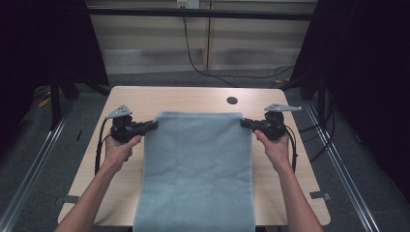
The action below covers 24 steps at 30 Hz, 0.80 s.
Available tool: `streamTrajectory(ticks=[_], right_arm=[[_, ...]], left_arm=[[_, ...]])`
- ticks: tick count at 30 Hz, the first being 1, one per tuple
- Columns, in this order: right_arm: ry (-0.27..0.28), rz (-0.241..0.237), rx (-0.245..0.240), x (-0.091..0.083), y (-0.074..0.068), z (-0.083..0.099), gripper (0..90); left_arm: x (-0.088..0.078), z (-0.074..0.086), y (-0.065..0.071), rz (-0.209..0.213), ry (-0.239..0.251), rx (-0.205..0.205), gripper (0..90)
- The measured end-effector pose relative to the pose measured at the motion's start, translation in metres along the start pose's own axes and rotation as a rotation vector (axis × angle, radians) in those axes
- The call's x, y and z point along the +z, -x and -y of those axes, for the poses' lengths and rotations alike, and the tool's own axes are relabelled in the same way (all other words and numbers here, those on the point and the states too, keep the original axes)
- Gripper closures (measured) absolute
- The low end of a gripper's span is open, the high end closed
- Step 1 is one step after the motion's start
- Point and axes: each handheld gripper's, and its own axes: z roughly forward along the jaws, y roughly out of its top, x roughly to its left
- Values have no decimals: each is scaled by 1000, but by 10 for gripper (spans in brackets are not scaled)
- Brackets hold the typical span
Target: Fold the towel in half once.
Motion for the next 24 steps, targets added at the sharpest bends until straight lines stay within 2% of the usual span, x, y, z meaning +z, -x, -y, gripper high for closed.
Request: streamTrajectory(ticks=[7, 10, 11, 14, 16, 19, 20, 24], right_arm=[[53, 12, -6, 1, 4, -45, 863], [60, 18, -43, 0, -3, -68, 864], [60, 20, -52, 0, -5, -75, 865], [91, 13, -59, -5, -7, -97, 866], [117, 16, -68, -10, -10, -107, 866], [127, 6, -77, -16, -14, -106, 866], [123, 3, -77, -16, -15, -101, 866], [98, -31, -79, -20, -19, -70, 866]], left_arm=[[1, -37, 7, -20, 34, 42, 845], [-3, -55, 15, -18, 50, 74, 847], [-5, -61, 17, -30, 54, 92, 848], [-13, -77, 17, -39, 93, 88, 848], [-19, -81, 17, -27, 102, 88, 848], [-26, -78, 17, -26, 103, 105, 848], [-28, -75, 16, -23, 109, 98, 848], [-36, -60, 17, -10, 84, 113, 847]])
